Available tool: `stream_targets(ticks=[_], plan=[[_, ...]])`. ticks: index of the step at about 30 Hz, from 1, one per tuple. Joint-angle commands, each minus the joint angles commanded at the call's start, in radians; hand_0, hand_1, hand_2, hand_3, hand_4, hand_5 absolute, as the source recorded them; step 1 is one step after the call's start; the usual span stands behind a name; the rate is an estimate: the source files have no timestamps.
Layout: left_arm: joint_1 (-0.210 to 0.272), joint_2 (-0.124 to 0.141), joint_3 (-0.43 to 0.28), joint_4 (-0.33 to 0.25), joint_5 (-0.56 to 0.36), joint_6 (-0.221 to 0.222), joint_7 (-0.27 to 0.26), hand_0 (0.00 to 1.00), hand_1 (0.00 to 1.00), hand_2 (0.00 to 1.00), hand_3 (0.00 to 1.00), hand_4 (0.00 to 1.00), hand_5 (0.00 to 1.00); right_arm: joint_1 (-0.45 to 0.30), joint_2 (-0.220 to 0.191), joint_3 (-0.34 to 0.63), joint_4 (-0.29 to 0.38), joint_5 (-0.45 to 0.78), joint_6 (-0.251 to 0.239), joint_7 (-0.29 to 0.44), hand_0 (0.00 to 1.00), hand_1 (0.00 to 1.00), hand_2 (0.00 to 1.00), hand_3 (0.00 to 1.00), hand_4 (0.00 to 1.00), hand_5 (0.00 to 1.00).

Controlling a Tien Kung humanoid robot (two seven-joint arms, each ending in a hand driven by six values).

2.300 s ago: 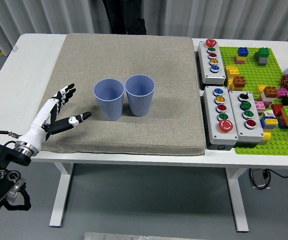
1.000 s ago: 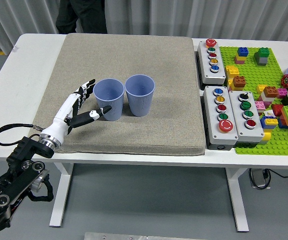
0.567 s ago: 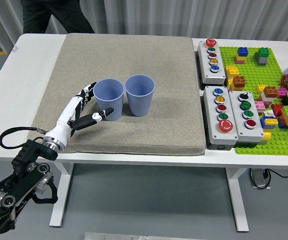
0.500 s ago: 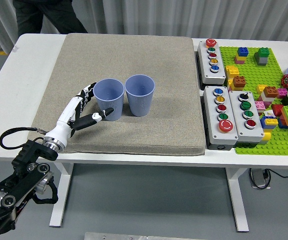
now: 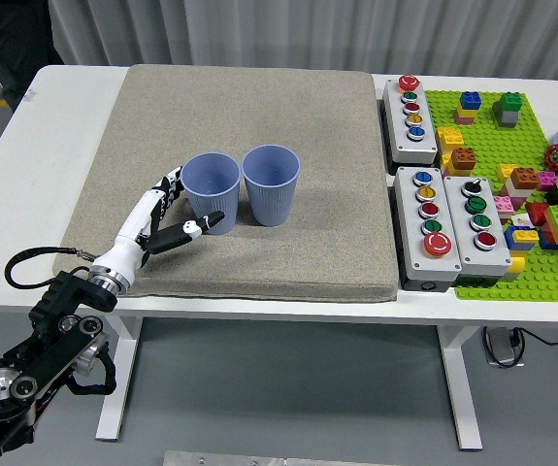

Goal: Pick cup pour cup place

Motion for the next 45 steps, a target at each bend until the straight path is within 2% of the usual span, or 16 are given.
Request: stream_targets(ticks=[11,45], plan=[[-0.038,-0.015,0.009,0.039,0.003,-0.002,0.000,0.998,0.995,0.998,0.998,0.984,0.433,0.006,-0.001,-0.004,-0.001,0.007,-0.001,0.003,0.684,0.634,0.585,0.568,0.002,0.123],[-0.065,-0.034,0.021,0.088,0.001,-0.007,0.003,0.998,0.994,0.998,0.998,0.998,0.467,0.007,-0.002,-0.001,0.000,0.003,0.000,0.003,0.686,0.634,0.586,0.568,0.002,0.119]])
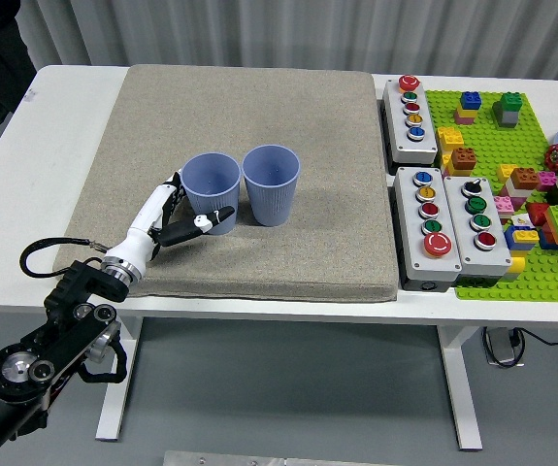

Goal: Pick cup pour cup place

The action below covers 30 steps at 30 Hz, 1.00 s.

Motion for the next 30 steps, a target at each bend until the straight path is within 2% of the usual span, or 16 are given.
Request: stream_targets(ticks=[9,10,15,16,27,28,30], plan=[[-0.003,-0.002,0.003,0.003,0.005,-0.004,0.002,0.998,0.995,0.998,0.998,0.998,0.467,-0.002,0.000,0.002,0.000,-0.004,0.001,0.000,0.685,0.634,0.586,0.568,0.002,0.120],[-0.003,-0.002,0.003,0.004,0.008,-0.006,0.002,0.998,0.995,0.998,0.998,0.966,0.391,-0.003,0.000,0.002,0.000,-0.005,0.001,-0.001,0.685,0.634,0.586,0.568,0.002,0.120],[-0.001,-0.001,0.003,0.002,0.015,-0.009,0.002,0.998,0.995,0.998,0.998,0.966,0.391,-0.005,0.001,0.003,0.001,-0.007,0.002,-0.001,0.685,0.634,0.586,0.568,0.002,0.120],[0.000,0.000,0.003,0.001,0.017,-0.009,0.003,0.998,0.995,0.998,0.998,0.945,0.348,-0.005,0.001,0.004,0.001,-0.007,0.002,-0.001,0.685,0.634,0.586,0.568,0.002,0.120],[-0.009,-0.002,0.001,0.004,0.014,-0.008,0.003,0.998,0.995,0.998,0.998,0.947,0.336,-0.001,0.000,0.004,0.000,-0.004,0.002,0.000,0.686,0.634,0.586,0.569,0.002,0.119],[-0.009,-0.002,0.001,0.004,0.014,-0.008,0.003,0.998,0.995,0.998,0.998,0.962,0.393,-0.001,0.000,0.003,0.000,-0.004,0.002,0.000,0.685,0.634,0.586,0.569,0.002,0.119],[-0.013,-0.004,0.002,0.007,0.012,-0.007,0.003,0.998,0.995,0.998,0.998,0.962,0.393,0.000,-0.001,0.004,0.000,-0.004,0.002,0.000,0.685,0.634,0.586,0.569,0.002,0.119]])
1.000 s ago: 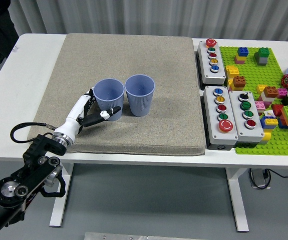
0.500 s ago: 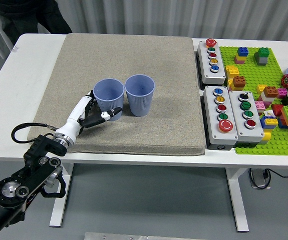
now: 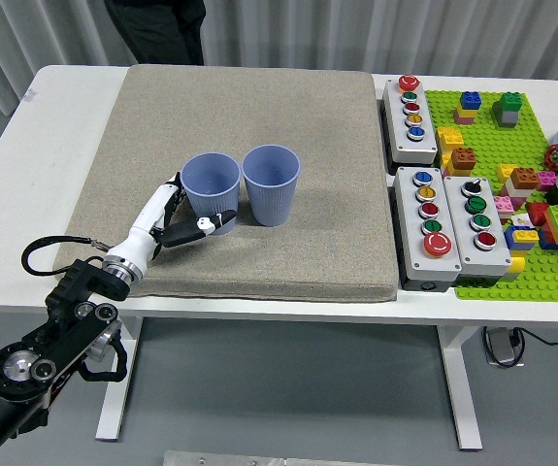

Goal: Pick cup pour cup place

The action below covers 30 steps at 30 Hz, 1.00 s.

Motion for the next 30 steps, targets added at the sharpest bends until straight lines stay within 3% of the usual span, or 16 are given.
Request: stream_targets(ticks=[30], plan=[[-0.010,-0.017,0.008,0.012,-0.004,0.010,0.003,0.998,0.960,0.998,0.998,0.935,0.347,0.001,-0.001,0.002,-0.001,-0.002,-0.001,0.001,0.685,0.634,0.586,0.568,0.002,0.119]])
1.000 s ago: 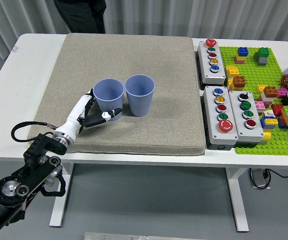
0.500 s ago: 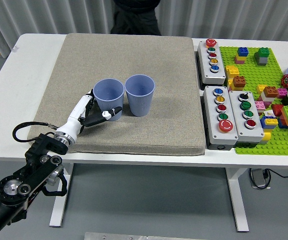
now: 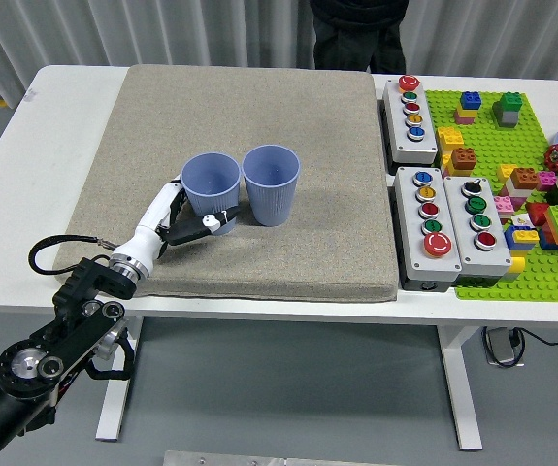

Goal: Pick cup pour cup place

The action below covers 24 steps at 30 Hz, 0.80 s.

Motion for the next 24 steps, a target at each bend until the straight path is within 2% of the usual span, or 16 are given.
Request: stream_targets(ticks=[9,10,12,24], plan=[[-0.001,0.000,0.006,-0.001,0.004,-0.001,0.006,0.994,0.948,0.998,0.998,0.933,0.343,-0.003,0.000,0.000,0.001,-0.003,0.000,-0.001,0.685,0.634,0.586,0.568,0.002,0.119],[-0.001,0.000,0.006,-0.001,0.005,0.000,0.006,0.955,0.930,0.998,0.998,0.932,0.341,-0.003,0.001,0.001,0.001,-0.003,0.000,-0.001,0.685,0.633,0.586,0.568,0.002,0.119],[-0.002,-0.001,0.008,0.000,0.008,0.002,0.007,0.955,0.930,0.998,0.998,0.932,0.341,-0.004,0.000,0.001,0.001,-0.004,0.000,-0.002,0.685,0.633,0.586,0.568,0.002,0.119],[-0.025,-0.003,0.012,0.002,0.016,0.009,0.008,0.933,0.907,0.998,0.998,0.933,0.346,0.001,-0.001,0.001,0.001,-0.001,0.000,-0.001,0.685,0.633,0.586,0.568,0.002,0.118]])
